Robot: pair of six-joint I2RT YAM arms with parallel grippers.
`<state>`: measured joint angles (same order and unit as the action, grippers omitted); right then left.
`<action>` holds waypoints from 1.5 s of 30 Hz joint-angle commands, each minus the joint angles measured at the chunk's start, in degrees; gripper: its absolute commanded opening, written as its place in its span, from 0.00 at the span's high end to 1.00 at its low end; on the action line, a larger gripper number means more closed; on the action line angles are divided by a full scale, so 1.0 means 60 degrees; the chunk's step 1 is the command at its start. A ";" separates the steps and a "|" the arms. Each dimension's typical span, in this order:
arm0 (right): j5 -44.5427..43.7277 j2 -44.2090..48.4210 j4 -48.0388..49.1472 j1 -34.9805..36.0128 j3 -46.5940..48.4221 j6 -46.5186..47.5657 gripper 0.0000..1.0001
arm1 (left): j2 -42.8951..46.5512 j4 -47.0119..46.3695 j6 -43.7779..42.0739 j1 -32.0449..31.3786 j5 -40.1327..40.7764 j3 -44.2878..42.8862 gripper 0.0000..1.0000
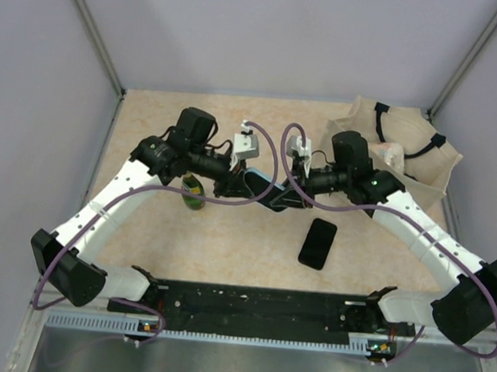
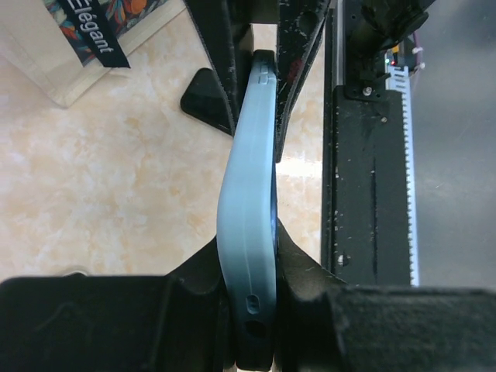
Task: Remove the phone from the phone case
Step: Remove the phone case from the phone.
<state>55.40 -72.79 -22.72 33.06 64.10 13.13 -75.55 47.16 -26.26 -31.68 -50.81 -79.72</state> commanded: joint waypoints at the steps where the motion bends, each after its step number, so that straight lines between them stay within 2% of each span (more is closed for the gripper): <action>1: 0.0025 0.0047 0.0183 0.0159 -0.0077 0.0229 0.95 | 0.0199 -0.1090 0.0347 -0.0052 -0.0512 -0.0161 1.00; 2: -0.0047 0.0018 0.0169 0.0159 -0.0077 0.0229 1.00 | 0.0228 -0.1208 0.0436 -0.0066 -0.0526 -0.0102 1.00; 6: 0.0170 0.0120 -0.0007 0.0145 0.0040 0.0551 1.00 | 0.0360 -0.1750 0.0846 -0.0052 -0.0658 0.0191 1.00; 7: 0.0230 0.0135 -0.0022 0.0116 0.0084 0.0537 1.00 | 0.0403 -0.1809 0.0861 -0.0066 -0.0745 0.0235 0.91; 10: 0.0420 0.0121 -0.0066 -0.0045 0.0288 0.0420 1.00 | 0.0448 -0.1781 0.0861 -0.0023 -0.0936 0.0352 0.42; 11: 0.0508 0.0121 -0.0080 -0.0104 0.0333 0.0420 1.00 | 0.0477 -0.1737 0.0876 0.0021 -0.0980 0.0382 0.31; 12: 0.0566 0.0121 -0.0138 -0.0177 0.0391 0.0405 1.00 | 0.0492 -0.1649 0.0818 0.0108 -0.1039 0.0411 0.15; 13: 0.0654 0.0150 -0.0255 -0.0236 0.0450 0.0434 1.00 | 0.0506 -0.1547 0.0745 0.0196 -0.1112 0.0397 0.08; 16: 0.0772 0.0223 -0.0709 -0.0397 0.0611 0.0858 1.00 | 0.0550 -0.0802 0.0161 0.0577 -0.1404 0.0294 0.04; 22: 0.1196 0.0267 -0.1193 -0.0485 0.0728 0.1152 1.00 | 0.0609 0.1411 -0.2564 0.0812 -0.1288 0.0030 0.05; 26: 0.1460 0.0106 -0.1223 -0.0471 0.0772 0.1152 1.00 | 0.0580 0.1443 -0.2771 0.0812 -0.1375 0.0060 0.12; 33: 0.1549 0.0077 -0.1208 -0.0485 0.0787 0.1152 1.00 | 0.0214 0.0975 -0.2524 0.0798 -0.1654 0.0089 0.39; 38: 0.1563 0.0150 -0.1179 -0.0485 0.0655 0.1181 1.00 | 0.0082 0.0579 -0.2244 0.0783 -0.1771 0.0089 0.53; 43: 0.1622 0.0165 -0.1121 -0.0485 0.0641 0.1138 1.00 | 0.0038 0.0534 -0.2361 0.0696 -0.1713 0.0176 0.62; 44: 0.1636 0.0150 -0.1121 -0.0485 0.0655 0.1123 1.00 | 0.0067 0.0549 -0.2463 0.0681 -0.1669 0.0220 0.70; 45: 0.1665 0.0136 -0.1121 -0.0471 0.0641 0.1123 1.00 | 0.0096 0.0621 -0.2710 0.0623 -0.1625 0.0308 0.84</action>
<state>60.75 -72.82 -32.60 30.55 65.06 19.05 -75.44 52.51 -39.90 -27.16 -59.46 -77.71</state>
